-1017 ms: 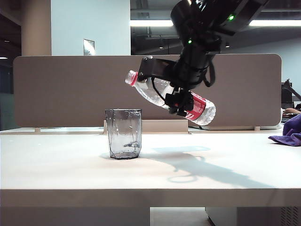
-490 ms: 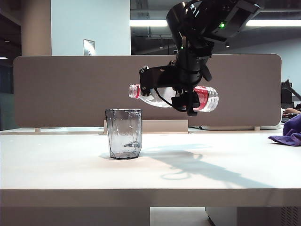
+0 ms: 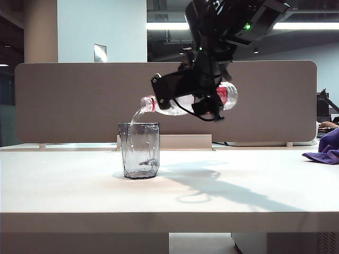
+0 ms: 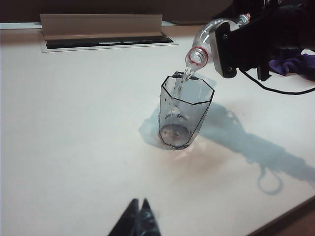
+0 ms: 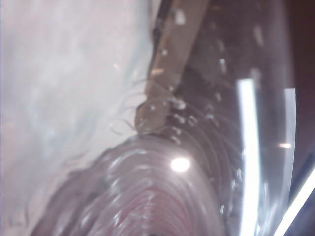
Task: Pick up the mineral water bottle on the table and pour a little water into the mug.
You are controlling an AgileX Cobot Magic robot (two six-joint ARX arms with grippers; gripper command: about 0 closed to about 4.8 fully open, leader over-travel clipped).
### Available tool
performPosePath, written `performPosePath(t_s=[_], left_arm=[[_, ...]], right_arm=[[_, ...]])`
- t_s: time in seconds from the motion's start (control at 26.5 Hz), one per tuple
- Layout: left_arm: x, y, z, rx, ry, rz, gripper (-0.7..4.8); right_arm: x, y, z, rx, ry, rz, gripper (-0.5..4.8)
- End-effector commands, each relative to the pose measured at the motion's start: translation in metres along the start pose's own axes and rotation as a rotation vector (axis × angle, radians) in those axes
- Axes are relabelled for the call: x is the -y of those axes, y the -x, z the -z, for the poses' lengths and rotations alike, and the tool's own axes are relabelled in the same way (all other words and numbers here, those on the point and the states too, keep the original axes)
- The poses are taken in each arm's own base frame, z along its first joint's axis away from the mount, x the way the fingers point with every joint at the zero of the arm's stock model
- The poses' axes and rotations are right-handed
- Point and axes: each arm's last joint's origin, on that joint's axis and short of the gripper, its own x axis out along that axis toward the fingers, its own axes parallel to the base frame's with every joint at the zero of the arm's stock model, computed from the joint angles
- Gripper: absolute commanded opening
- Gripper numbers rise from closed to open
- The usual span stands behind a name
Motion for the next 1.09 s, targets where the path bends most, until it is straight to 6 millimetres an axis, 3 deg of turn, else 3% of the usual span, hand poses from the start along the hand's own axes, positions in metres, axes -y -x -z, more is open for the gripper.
performPosePath(t_s=[0.04, 0.49, 1.09], left_arm=[[0.000, 0.000, -0.002, 0.015, -0.012, 0.000, -0.04], [0.000, 0.000, -0.002, 0.015, -0.012, 0.000, -0.04], [0.000, 0.000, -0.002, 0.014, -0.012, 0.000, -0.04]], right_arm=[[0.013, 0.004, 0.001, 0.003, 0.035, 0.076, 2.74], [0.016, 0.004, 0.003, -0.002, 0.104, 0.080, 2.73], [0.022, 0.008, 0.014, 0.003, 0.071, 0.093, 2.73]])
